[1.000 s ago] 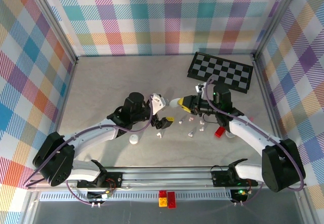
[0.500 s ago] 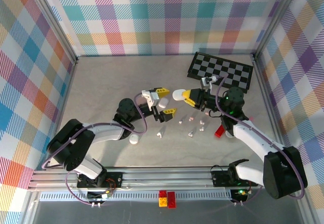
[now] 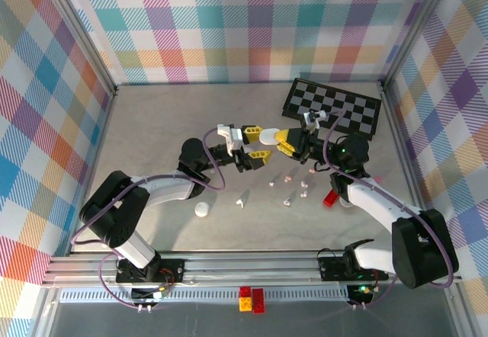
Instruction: Insert the wireless bluetooth earbuds into the charging case
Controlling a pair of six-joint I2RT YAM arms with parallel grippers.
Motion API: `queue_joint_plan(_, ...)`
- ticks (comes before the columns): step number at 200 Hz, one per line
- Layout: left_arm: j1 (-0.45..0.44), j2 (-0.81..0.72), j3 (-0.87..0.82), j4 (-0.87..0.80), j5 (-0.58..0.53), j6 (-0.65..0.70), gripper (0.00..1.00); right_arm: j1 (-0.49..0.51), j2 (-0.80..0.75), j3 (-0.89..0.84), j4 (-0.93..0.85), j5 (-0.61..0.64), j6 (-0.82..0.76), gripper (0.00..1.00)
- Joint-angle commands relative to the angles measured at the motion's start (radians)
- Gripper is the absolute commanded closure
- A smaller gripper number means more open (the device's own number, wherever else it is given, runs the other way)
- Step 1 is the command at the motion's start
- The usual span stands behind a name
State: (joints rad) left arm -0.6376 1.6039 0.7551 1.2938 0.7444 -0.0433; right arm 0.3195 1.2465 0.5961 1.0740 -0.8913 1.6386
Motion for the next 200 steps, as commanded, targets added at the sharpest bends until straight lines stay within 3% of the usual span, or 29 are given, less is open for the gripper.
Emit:
queue_joint_plan(1,0.003,0.014,0.040,0.061,0.046,-0.021,0.43,-0.005,0.010,-0.008,0.094,0.000,0.032,0.86)
queue_joint_plan(200,-0.010,0.043,0.076,0.059,0.074,-0.007,0.54,-0.006,0.025,-0.015,0.040,-0.008,0.009,0.89)
